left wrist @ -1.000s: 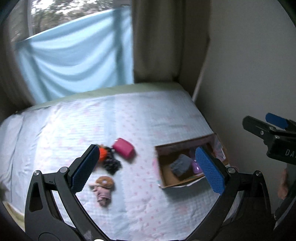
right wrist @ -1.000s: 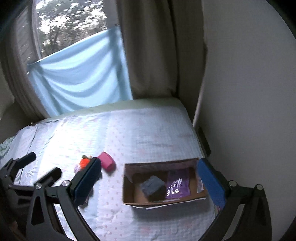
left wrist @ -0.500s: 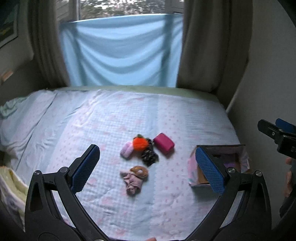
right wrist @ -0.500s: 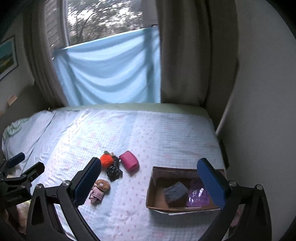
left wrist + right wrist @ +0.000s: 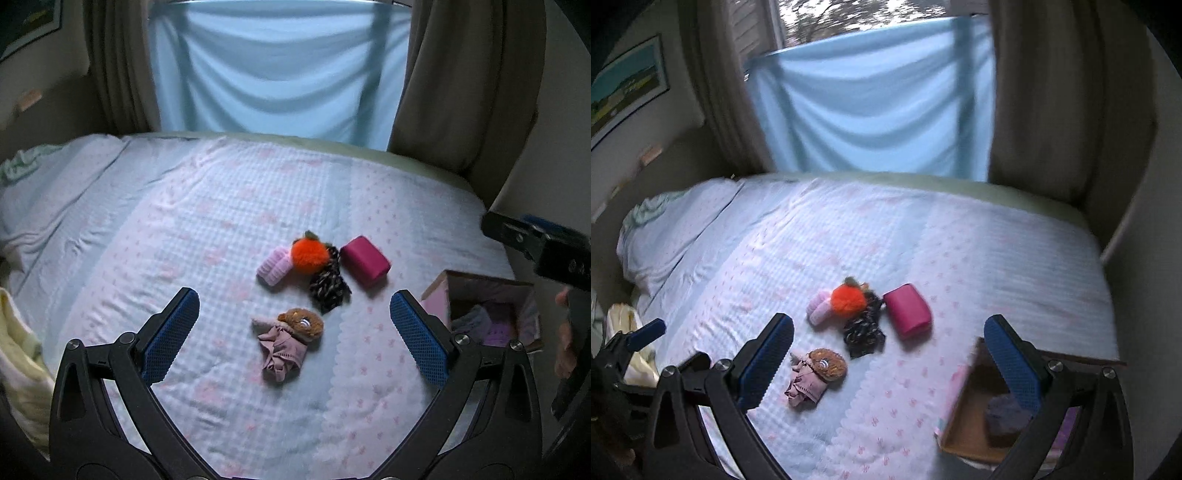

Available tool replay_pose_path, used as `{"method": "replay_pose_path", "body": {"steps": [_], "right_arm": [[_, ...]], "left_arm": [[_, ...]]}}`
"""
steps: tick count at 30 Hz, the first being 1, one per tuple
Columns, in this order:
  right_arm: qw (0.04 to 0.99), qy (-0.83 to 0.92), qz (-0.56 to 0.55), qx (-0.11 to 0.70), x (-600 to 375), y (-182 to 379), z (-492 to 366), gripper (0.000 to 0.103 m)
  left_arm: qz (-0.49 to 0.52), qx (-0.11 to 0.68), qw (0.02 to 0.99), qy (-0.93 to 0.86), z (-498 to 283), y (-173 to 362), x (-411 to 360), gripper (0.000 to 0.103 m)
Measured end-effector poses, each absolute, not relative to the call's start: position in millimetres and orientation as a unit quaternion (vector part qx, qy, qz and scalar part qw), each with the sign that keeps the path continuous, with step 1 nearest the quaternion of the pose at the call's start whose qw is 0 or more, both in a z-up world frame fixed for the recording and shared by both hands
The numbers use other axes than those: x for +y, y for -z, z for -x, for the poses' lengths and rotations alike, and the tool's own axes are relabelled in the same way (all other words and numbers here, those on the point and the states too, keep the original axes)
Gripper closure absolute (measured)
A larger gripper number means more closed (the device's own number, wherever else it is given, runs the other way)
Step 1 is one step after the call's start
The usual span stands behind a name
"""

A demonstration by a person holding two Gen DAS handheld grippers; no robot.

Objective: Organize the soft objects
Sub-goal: 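Move both tools back toward the remaining soft items, then grasp the pink cloth with the left tool while the right grasps the black scarf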

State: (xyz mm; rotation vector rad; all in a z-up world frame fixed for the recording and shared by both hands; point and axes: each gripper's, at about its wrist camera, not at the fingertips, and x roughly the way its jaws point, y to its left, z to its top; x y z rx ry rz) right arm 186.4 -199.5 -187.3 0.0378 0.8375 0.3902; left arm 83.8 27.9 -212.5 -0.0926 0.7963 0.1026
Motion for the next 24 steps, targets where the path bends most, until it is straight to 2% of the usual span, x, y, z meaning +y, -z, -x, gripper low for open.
{"method": "replay_pose_path", "body": {"steps": [14, 20, 24], "right_arm": [[0.854, -0.261, -0.004, 0.45, -137, 336, -246, 0.001], [0.839, -0.269, 0.001, 0.474, -111, 391, -267, 0.008], [0.832, -0.268, 0.003, 0.486, -93, 424, -282, 0.015]], "left_arm": [[0.033, 0.445, 0.894, -0.028, -133, 376, 29, 0.001], [0.042, 0.471, 0.88, -0.036, -139, 427, 34, 0.003], [0.05, 0.485, 0.872, -0.043, -145, 455, 38, 0.009]]}}
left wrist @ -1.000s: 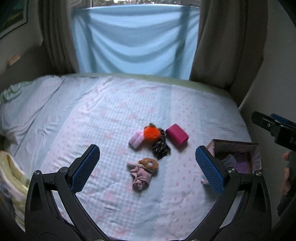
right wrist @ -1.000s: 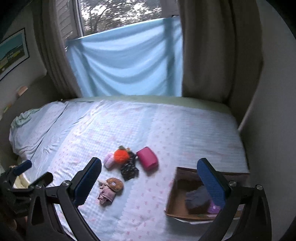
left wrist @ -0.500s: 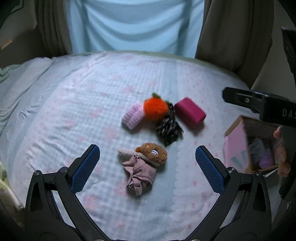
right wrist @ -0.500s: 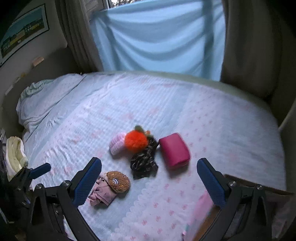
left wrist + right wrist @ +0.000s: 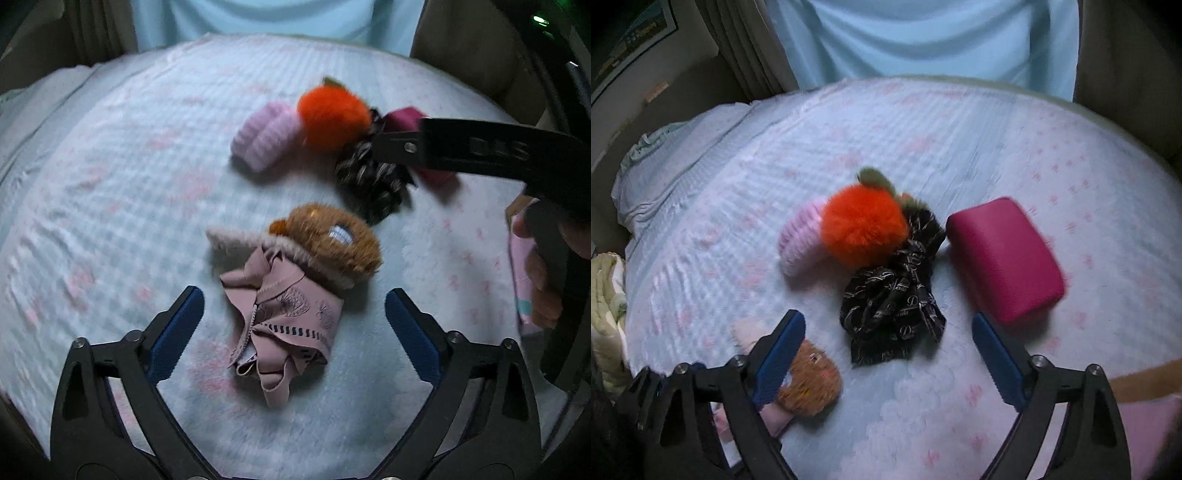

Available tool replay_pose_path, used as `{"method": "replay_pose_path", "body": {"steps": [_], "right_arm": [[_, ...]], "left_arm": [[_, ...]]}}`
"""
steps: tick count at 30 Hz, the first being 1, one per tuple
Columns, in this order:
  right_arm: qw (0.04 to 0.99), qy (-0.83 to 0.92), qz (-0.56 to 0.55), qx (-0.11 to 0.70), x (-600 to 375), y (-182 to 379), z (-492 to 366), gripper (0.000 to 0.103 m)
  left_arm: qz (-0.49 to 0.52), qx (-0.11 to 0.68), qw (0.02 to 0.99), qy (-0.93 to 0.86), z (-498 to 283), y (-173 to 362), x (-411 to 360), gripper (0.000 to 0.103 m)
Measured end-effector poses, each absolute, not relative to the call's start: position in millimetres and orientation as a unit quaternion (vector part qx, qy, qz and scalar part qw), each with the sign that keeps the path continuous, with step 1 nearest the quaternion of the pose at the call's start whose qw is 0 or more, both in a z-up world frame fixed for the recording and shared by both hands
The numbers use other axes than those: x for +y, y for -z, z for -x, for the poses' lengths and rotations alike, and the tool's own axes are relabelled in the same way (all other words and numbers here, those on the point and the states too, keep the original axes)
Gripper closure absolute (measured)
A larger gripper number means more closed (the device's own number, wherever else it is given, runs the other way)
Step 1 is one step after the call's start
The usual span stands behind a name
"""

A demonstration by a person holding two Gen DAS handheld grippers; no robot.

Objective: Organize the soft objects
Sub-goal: 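Grasp the pink cloth with the left tool while the right grasps the black scarf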

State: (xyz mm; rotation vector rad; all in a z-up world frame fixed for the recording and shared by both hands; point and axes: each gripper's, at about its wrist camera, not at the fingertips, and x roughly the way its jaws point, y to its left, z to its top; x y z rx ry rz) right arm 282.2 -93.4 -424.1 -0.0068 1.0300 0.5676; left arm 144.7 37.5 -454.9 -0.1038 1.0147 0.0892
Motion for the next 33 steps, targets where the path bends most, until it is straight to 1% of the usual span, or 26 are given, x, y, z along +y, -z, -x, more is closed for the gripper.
{"method": "replay_pose_path", "body": {"steps": [2, 4, 5, 6, 9, 10, 11, 12, 14, 16, 17, 19, 22, 25, 27, 29, 30, 31, 33], "right_arm": [[0.831, -0.264, 0.011, 0.489, -86, 438, -289, 0.016], [0.829, -0.266, 0.017, 0.492, -78, 449, -295, 0.021], [0.827, -0.267, 0.019, 0.494, -73, 454, -298, 0.023], [0.825, -0.268, 0.021, 0.497, -70, 460, -302, 0.028], [0.832, -0.262, 0.029, 0.489, -63, 465, -307, 0.029], [0.833, -0.265, 0.034, 0.484, -61, 465, -308, 0.031], [0.834, -0.266, 0.038, 0.481, -60, 465, -309, 0.035], [0.834, -0.268, 0.044, 0.48, -58, 465, -309, 0.039], [0.835, -0.268, 0.048, 0.477, -56, 466, -311, 0.042], [0.838, -0.264, 0.049, 0.476, -58, 466, -313, 0.053], [0.838, -0.262, 0.048, 0.475, -60, 466, -313, 0.055], [0.841, -0.257, 0.049, 0.474, -63, 466, -314, 0.063], [0.842, -0.253, 0.044, 0.473, -64, 468, -316, 0.069], [0.844, -0.249, 0.038, 0.474, -67, 465, -312, 0.071], [0.845, -0.246, 0.035, 0.473, -71, 460, -307, 0.071], [0.847, -0.244, 0.03, 0.471, -75, 453, -302, 0.071], [0.848, -0.243, 0.029, 0.47, -76, 450, -301, 0.071], [0.85, -0.242, 0.029, 0.467, -78, 446, -298, 0.071], [0.852, -0.24, 0.027, 0.464, -82, 438, -293, 0.071]], "left_arm": [[0.051, 0.492, 0.868, -0.045, -147, 465, 38, 0.009], [0.055, 0.498, 0.864, -0.049, -149, 475, 38, 0.012], [0.057, 0.501, 0.862, -0.051, -150, 479, 37, 0.017], [0.059, 0.504, 0.86, -0.053, -152, 483, 37, 0.026], [0.059, 0.515, 0.853, -0.064, -154, 489, 38, 0.033], [0.058, 0.516, 0.852, -0.066, -155, 489, 37, 0.035], [0.056, 0.516, 0.852, -0.067, -155, 488, 36, 0.041], [0.055, 0.517, 0.852, -0.066, -156, 487, 35, 0.042], [0.042, 0.518, 0.852, -0.07, -157, 486, 31, 0.044], [0.04, 0.518, 0.851, -0.073, -156, 485, 29, 0.045], [0.045, 0.518, 0.851, -0.073, -156, 484, 30, 0.045], [0.052, 0.517, 0.852, -0.073, -156, 483, 31, 0.045], [0.053, 0.512, 0.854, -0.072, -157, 482, 32, 0.048], [0.05, 0.506, 0.858, -0.074, -153, 477, 32, 0.054], [0.05, 0.505, 0.858, -0.073, -151, 473, 33, 0.059], [0.051, 0.504, 0.859, -0.073, -152, 470, 35, 0.063], [0.052, 0.503, 0.859, -0.073, -151, 468, 35, 0.066], [0.052, 0.502, 0.86, -0.072, -149, 465, 36, 0.072], [0.053, 0.499, 0.862, -0.068, -146, 460, 36, 0.074]]}}
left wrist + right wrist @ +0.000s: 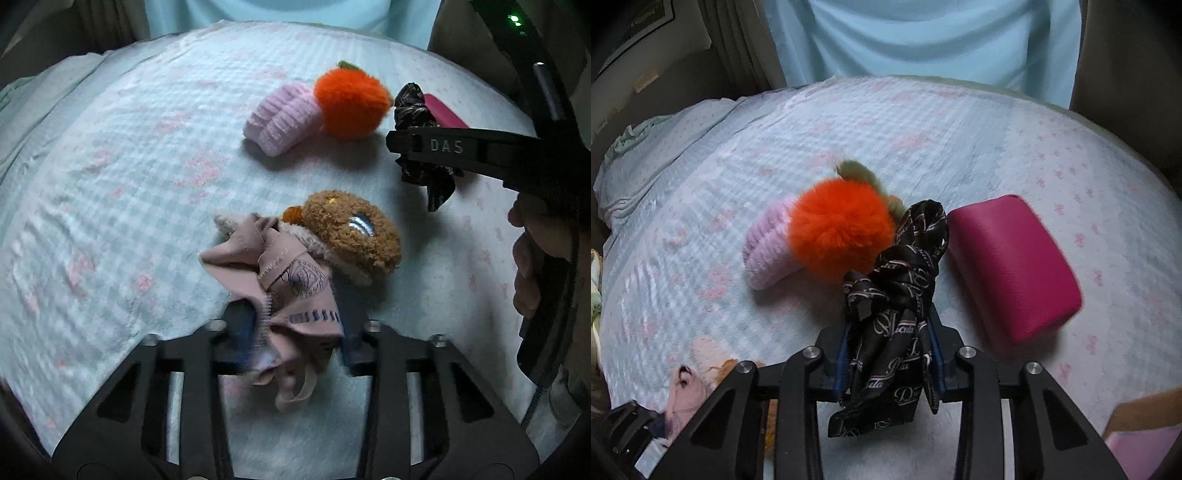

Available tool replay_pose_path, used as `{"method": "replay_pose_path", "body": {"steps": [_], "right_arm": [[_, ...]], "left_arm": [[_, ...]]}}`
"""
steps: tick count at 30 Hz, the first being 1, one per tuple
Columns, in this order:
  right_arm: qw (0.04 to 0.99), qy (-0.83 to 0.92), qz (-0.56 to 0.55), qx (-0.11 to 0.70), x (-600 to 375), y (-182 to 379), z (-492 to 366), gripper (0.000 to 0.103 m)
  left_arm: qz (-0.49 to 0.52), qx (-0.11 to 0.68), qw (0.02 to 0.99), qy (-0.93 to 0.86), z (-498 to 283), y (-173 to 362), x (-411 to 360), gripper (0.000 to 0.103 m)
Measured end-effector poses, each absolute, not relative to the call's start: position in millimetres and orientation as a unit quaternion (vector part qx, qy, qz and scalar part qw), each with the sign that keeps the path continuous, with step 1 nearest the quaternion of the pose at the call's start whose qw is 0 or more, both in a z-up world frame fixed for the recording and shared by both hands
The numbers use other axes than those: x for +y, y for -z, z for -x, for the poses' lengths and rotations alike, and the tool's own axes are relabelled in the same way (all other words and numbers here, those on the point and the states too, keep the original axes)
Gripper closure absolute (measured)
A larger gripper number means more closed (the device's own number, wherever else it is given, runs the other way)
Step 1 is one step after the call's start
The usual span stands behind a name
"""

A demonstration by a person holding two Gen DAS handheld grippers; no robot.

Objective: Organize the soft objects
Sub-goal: 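Grasp the pink cloth with the left tool while the right grasps the black scarf, then carry the pink cloth and black scarf in both tools over the box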

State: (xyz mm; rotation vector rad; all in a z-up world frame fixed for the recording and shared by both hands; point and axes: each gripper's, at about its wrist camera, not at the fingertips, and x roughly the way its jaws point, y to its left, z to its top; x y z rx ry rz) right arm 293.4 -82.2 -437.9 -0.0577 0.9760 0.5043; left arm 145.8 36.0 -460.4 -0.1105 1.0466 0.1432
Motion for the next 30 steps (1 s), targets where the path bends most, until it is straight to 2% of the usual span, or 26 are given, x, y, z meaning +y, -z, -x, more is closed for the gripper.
{"method": "replay_pose_path", "body": {"steps": [6, 12, 19, 30], "right_arm": [[0.864, -0.235, 0.023, 0.444, -96, 410, -273, 0.071], [0.874, -0.229, 0.012, 0.427, -117, 365, -245, 0.071], [0.885, -0.214, -0.004, 0.414, -153, 278, -198, 0.071], [0.913, -0.16, -0.048, 0.373, -231, 129, -124, 0.071]], "left_arm": [[0.057, 0.491, 0.867, -0.067, -132, 448, 36, 0.075], [0.048, 0.471, 0.878, -0.07, -111, 406, 33, 0.075], [0.047, 0.436, 0.896, -0.062, -98, 306, 29, 0.075], [0.022, 0.386, 0.922, -0.004, -80, 150, -18, 0.075]]}}
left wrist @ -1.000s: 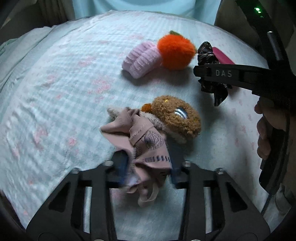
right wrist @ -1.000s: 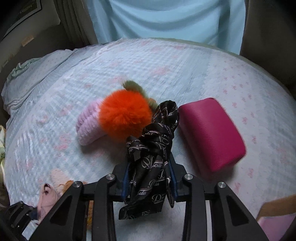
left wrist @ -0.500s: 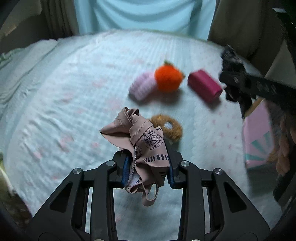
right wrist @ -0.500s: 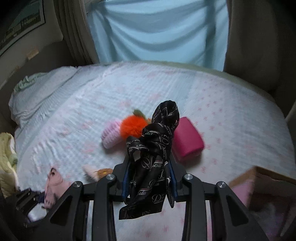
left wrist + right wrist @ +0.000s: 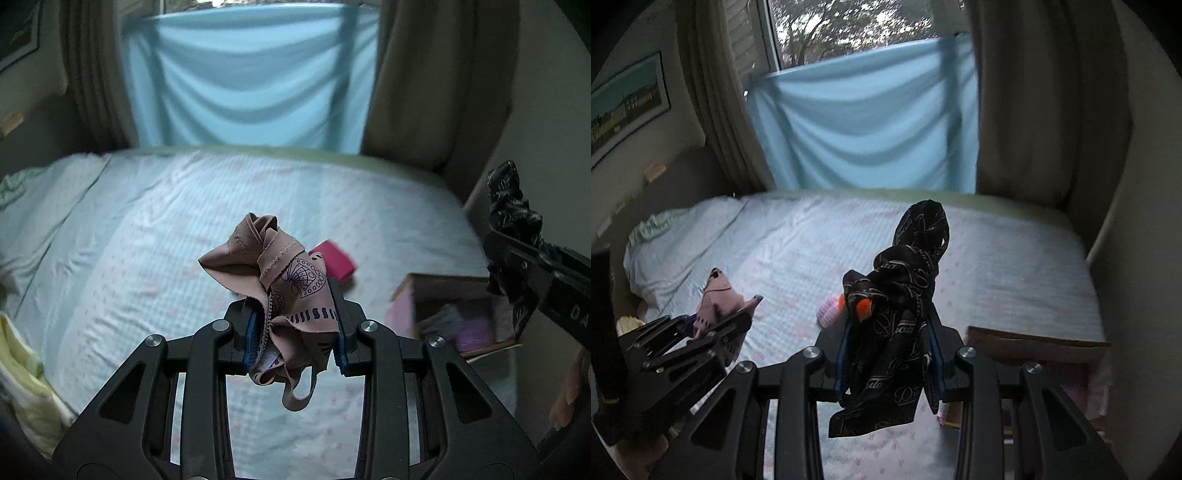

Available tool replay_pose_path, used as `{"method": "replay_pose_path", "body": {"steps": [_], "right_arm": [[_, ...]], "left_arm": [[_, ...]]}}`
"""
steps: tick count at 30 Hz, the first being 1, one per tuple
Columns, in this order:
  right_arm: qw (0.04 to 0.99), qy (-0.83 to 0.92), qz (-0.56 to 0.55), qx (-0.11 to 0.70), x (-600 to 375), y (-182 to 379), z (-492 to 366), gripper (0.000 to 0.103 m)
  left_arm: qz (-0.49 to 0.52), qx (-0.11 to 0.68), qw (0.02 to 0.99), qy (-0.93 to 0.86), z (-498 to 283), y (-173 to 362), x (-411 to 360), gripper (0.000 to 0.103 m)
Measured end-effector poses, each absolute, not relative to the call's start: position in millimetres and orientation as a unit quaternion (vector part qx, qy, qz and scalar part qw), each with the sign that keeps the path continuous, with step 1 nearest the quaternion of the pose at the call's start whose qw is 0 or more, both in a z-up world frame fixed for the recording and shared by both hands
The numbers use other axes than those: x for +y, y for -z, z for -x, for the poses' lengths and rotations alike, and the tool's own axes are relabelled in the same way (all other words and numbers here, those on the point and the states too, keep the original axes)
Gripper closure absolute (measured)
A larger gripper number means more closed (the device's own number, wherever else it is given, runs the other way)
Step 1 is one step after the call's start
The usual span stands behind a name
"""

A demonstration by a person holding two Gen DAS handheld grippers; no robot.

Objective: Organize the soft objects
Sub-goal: 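Carry the pink cloth and black scarf in both tools over the box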

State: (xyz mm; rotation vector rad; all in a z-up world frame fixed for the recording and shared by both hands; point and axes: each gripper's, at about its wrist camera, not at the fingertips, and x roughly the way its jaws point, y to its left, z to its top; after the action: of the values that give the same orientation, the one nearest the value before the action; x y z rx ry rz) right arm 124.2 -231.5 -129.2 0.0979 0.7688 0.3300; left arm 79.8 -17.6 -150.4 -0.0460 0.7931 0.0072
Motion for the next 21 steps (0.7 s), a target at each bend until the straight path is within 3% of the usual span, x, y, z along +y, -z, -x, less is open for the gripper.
{"method": "replay_pose_path", "body": {"steps": [10, 21], "right_arm": [[0.927, -0.112, -0.068, 0.352, -281, 76, -74, 0.071], [0.931, -0.028, -0.08, 0.355, -347, 77, -73, 0.071]], "left_arm": [[-0.008, 0.348, 0.934, 0.076, -72, 78, -80, 0.075], [-0.022, 0.355, 0.923, 0.148, -98, 70, -149, 0.075]]}}
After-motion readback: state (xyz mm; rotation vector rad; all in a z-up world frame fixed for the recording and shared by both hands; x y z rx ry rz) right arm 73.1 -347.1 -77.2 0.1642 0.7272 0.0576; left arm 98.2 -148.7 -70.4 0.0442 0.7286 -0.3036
